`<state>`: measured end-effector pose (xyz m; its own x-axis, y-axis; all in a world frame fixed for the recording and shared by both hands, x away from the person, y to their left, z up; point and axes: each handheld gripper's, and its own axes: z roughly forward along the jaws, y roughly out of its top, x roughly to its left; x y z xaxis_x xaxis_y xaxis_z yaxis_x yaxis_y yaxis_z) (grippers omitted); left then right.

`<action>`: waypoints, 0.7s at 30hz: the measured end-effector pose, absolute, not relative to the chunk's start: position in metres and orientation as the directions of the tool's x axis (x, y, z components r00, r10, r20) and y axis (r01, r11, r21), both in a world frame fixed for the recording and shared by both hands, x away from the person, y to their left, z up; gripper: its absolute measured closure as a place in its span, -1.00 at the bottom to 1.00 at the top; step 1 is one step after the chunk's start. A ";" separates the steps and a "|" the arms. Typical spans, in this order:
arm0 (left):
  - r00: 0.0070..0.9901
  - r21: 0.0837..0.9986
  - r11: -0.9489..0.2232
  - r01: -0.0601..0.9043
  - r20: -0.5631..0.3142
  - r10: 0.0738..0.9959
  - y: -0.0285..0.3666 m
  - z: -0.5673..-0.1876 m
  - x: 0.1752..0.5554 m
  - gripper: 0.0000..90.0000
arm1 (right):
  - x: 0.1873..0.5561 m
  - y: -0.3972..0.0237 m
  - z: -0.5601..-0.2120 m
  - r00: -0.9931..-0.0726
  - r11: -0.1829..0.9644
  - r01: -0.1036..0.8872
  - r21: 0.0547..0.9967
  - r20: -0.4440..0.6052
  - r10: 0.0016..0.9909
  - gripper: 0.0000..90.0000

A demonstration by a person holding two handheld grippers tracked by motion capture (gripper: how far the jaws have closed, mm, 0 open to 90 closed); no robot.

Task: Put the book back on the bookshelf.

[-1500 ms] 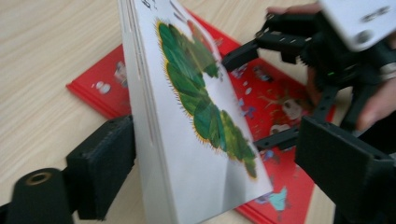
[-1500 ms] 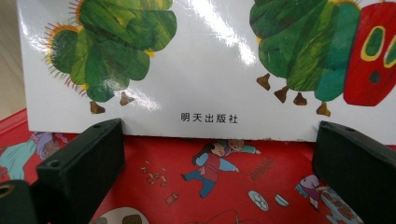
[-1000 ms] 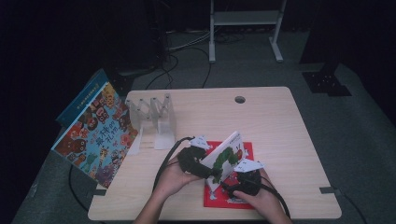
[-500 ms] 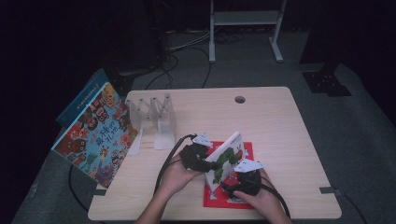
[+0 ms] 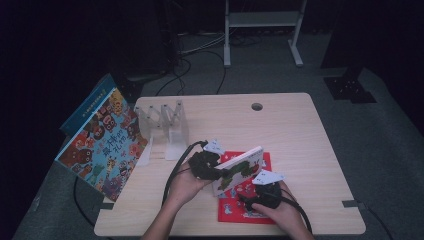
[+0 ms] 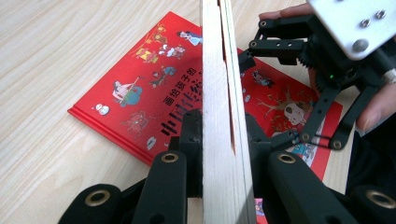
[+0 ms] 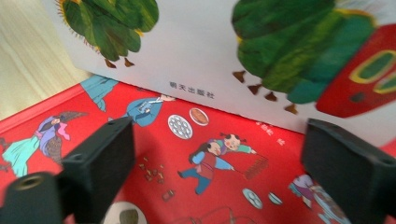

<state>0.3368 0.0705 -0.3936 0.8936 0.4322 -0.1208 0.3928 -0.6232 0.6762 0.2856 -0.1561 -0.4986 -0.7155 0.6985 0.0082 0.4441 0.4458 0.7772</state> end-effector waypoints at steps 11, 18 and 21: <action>0.897 0.698 -0.607 0.381 -0.119 0.425 0.085 -0.383 0.336 0.67 | 0.305 -0.205 -0.487 -0.632 0.410 0.462 0.786 -0.033 0.774 -0.53; 0.888 0.707 -0.588 0.392 -0.124 0.444 0.103 -0.375 0.336 0.67 | 0.319 -0.244 -0.489 -0.532 0.332 0.526 0.783 -0.002 0.847 -0.56; 0.874 0.722 -0.557 0.409 -0.135 0.467 0.113 -0.372 0.335 0.67 | 0.326 -0.259 -0.491 -0.491 0.302 0.556 0.774 0.013 0.871 -0.55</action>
